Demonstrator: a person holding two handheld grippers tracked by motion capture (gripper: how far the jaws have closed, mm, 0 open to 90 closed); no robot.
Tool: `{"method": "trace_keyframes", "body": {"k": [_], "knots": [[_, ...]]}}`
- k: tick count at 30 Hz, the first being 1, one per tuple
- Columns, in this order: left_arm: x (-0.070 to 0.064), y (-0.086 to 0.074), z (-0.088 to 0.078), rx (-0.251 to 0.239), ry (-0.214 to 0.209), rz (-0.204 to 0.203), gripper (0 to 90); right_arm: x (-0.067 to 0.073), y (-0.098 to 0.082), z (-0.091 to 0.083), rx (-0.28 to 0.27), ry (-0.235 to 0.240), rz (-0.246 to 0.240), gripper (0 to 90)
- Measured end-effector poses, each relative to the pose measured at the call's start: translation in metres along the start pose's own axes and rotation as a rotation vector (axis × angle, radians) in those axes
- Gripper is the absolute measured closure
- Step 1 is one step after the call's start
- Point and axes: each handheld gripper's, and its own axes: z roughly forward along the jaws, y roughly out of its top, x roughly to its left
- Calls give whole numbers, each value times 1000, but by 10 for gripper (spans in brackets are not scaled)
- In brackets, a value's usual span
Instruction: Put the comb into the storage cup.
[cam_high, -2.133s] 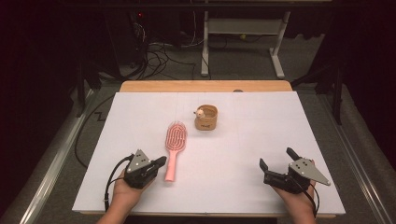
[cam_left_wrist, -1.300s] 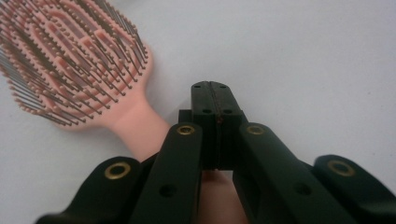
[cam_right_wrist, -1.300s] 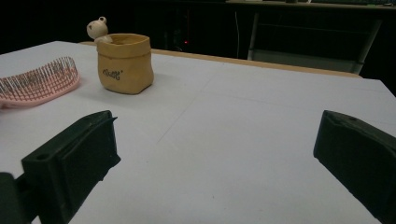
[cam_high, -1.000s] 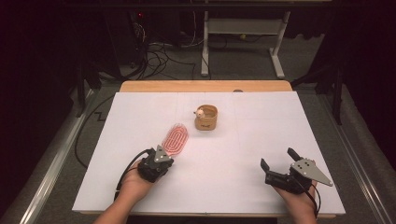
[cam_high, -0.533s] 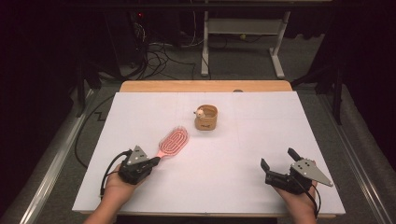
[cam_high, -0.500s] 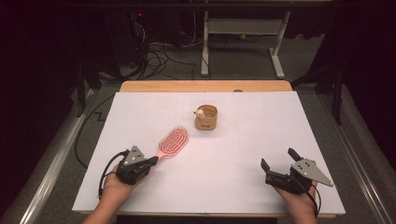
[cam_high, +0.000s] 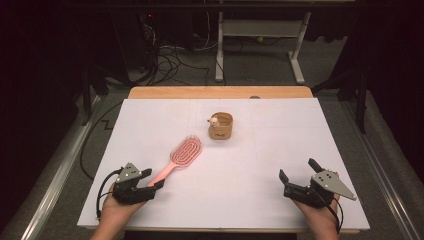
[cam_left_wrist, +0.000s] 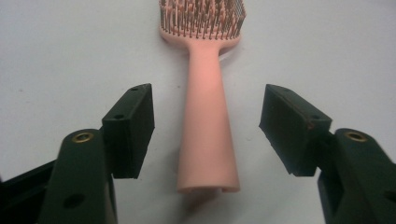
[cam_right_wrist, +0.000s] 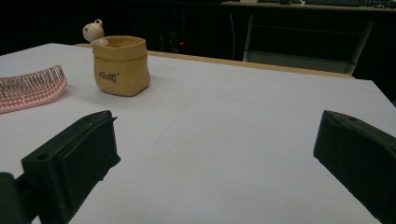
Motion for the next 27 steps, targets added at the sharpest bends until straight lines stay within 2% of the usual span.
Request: {"method": "trace_keyframes", "body": {"k": [3,8,13,14,23,27], "knots": [[0,2,8,30,4,5,368,0,0,1,2,1,2,3],[-2,3,18,89,30,9,494,-1,-1,0,-1,3,1,3],[-5,3,21,113,54,30,574,-1,-1,1,3,5,0,2],[-5,3,21,116,57,34,624,0,-1,1,4,5,0,3],[-8,4,20,124,76,54,634,-1,-1,1,2,5,0,2],[-10,-3,13,122,81,57,634,-1,-1,0,3,3,1,2]]}}
